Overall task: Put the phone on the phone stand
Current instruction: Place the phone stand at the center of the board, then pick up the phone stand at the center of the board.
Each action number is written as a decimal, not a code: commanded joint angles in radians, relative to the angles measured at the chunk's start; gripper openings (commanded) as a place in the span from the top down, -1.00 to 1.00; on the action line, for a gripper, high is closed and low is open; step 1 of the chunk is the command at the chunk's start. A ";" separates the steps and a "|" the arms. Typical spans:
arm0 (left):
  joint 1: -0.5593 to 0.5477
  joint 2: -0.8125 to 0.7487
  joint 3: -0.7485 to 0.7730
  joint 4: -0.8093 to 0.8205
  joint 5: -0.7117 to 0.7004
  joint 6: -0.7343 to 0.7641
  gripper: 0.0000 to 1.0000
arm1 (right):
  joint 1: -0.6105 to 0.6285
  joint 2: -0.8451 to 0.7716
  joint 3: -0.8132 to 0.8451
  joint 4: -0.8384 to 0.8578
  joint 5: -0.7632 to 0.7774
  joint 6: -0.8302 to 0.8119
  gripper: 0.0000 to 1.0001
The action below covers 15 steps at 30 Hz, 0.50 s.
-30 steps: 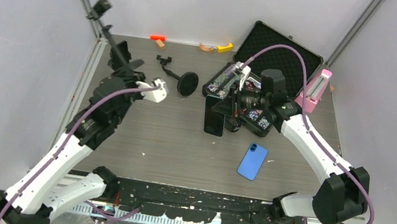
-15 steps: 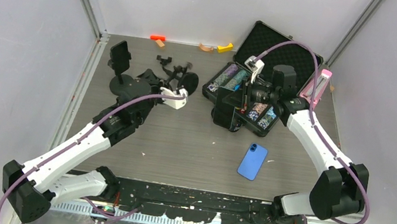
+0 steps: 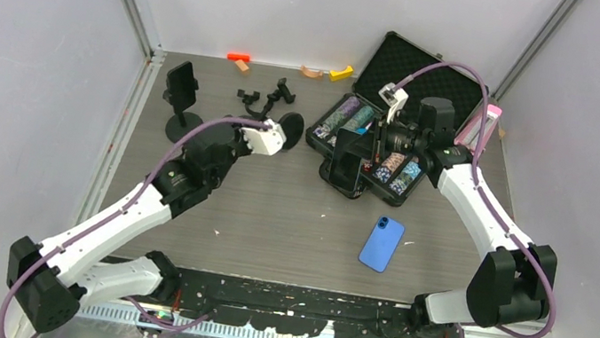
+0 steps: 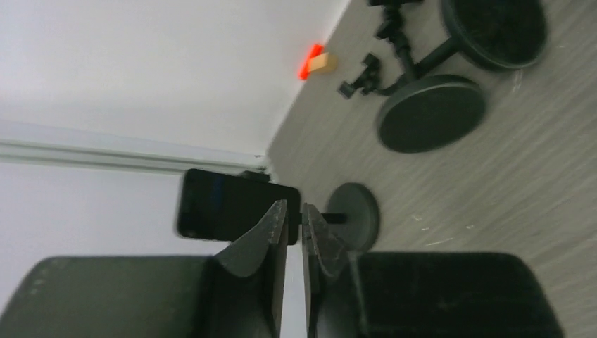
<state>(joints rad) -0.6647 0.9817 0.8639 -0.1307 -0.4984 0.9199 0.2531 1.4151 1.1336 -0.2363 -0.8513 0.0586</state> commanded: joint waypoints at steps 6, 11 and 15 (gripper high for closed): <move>0.108 0.338 0.284 -0.162 0.187 -0.550 -0.03 | -0.004 0.001 0.038 0.060 -0.051 0.032 1.00; 0.216 0.652 0.625 -0.296 0.292 -0.666 -0.28 | -0.005 -0.017 0.030 0.070 -0.060 0.035 0.99; 0.264 0.923 0.893 -0.421 0.331 -0.717 -0.38 | -0.005 -0.025 0.013 0.099 -0.080 0.058 1.00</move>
<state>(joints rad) -0.4366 1.7428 1.5711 -0.4129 -0.2501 0.3172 0.2527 1.4269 1.1336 -0.2295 -0.8742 0.0822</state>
